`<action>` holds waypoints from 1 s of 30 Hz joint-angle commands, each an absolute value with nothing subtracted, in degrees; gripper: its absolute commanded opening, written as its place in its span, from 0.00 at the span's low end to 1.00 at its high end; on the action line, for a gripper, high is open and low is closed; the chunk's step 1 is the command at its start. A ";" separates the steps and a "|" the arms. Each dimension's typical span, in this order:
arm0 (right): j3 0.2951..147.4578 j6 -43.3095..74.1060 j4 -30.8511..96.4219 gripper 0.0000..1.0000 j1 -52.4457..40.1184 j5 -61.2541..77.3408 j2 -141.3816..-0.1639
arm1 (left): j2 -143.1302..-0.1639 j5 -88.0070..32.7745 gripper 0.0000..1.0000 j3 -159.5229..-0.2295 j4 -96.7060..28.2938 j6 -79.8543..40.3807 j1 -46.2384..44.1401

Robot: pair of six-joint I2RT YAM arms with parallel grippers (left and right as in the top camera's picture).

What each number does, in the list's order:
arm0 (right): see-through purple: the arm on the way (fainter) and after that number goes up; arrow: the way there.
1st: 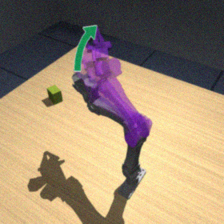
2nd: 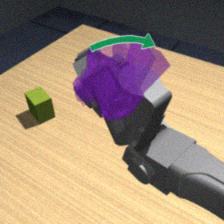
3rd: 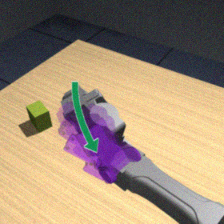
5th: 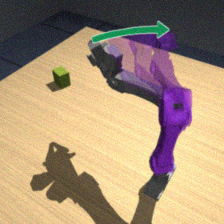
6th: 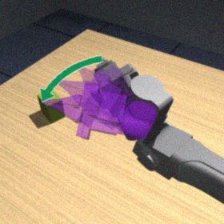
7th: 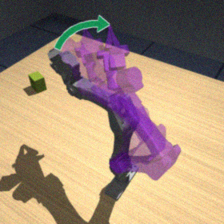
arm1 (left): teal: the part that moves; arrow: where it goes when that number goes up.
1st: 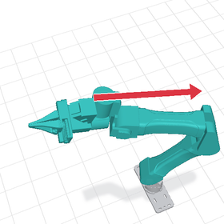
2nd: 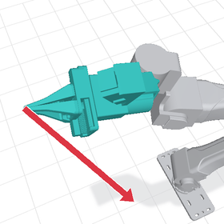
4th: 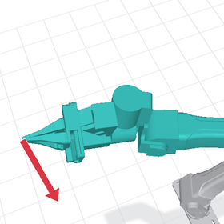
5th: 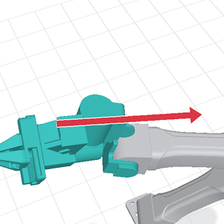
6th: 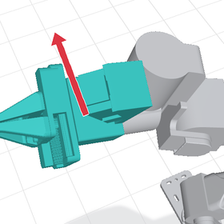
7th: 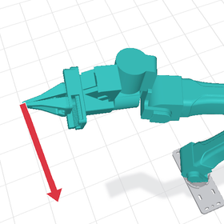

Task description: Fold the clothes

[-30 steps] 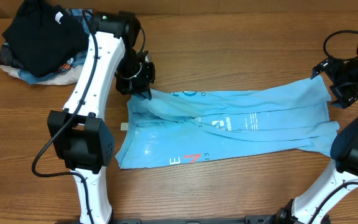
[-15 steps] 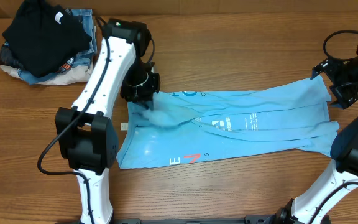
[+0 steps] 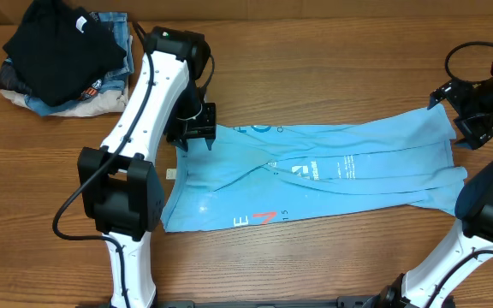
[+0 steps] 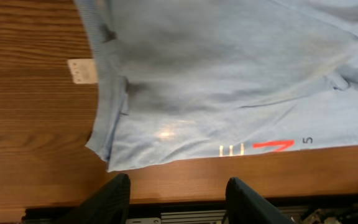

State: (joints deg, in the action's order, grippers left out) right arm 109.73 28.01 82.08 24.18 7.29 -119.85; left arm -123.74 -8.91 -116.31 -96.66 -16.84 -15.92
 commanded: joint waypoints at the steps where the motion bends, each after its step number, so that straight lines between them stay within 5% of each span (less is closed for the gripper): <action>1: 110.65 27.59 81.93 1.00 24.05 7.62 -118.93 | -122.08 -11.35 0.54 -115.96 -96.82 -14.96 -19.16; 17: 110.63 25.08 78.46 1.00 24.05 5.19 -119.07 | -122.15 -8.38 0.45 -113.03 -85.91 -21.98 -24.75; 26: 107.09 29.21 80.01 1.00 24.05 5.28 -119.17 | -122.15 -9.06 0.52 -102.37 -77.76 -23.44 -24.80; 30: 102.26 29.17 76.29 1.00 24.05 6.90 -119.17 | -122.26 -9.02 0.67 -97.76 -71.20 -23.70 -24.67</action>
